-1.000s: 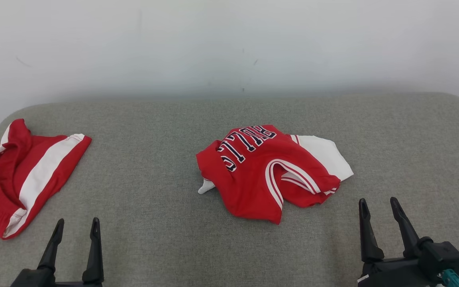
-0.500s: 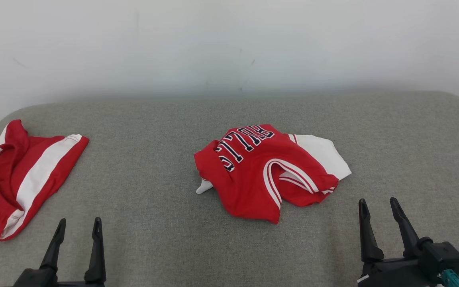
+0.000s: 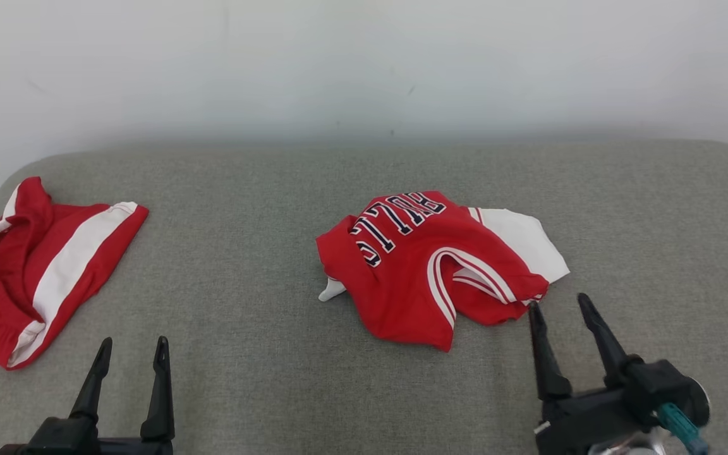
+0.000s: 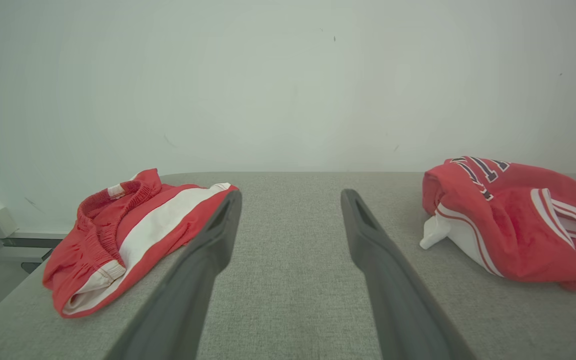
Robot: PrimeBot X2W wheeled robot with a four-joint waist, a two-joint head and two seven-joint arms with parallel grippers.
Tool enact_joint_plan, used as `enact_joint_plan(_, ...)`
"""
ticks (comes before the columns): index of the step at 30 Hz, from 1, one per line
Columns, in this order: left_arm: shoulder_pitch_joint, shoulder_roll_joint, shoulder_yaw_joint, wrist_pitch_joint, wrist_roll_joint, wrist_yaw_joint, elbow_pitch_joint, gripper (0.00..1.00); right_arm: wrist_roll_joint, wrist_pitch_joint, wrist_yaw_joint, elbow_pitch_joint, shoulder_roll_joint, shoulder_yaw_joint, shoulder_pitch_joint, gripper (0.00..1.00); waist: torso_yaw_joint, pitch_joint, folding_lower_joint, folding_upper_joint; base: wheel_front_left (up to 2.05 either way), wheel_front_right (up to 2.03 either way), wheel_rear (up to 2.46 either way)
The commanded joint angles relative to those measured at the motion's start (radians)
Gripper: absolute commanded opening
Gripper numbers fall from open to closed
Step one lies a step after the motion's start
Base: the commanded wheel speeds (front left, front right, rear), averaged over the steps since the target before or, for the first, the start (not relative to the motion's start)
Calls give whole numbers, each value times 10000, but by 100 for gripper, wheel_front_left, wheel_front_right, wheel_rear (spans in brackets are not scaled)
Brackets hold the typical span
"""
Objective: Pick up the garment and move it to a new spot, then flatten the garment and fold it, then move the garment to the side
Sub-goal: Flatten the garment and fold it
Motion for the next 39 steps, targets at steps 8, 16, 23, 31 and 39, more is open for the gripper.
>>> enact_joint_plan(8,-379,-18,-216,-34,-171,8,82,100,-387,29,-22,1529,-18,812,-1445,100,677,523,0,-1,0,0,0)
enact_joint_plan(16,-742,24,-471,-34,-326,8,210,100,-427,219,-22,3852,-15,902,-2712,100,1381,995,0,-1,0,0,0)
enact_joint_plan(23,-949,98,-630,-35,-401,10,394,100,-115,381,-22,6100,-17,959,-3447,100,1888,1051,0,-1,0,0,0)
enact_joint_plan(31,-550,78,-387,-34,-364,8,490,100,349,27,-22,6698,-23,1355,-3660,0,1554,640,0,-1,0,0,0)
enact_joint_plan(39,-336,33,-333,-35,-322,10,396,100,-317,-17,-22,4454,-28,639,-2764,0,751,353,0,-1,0,0,0)
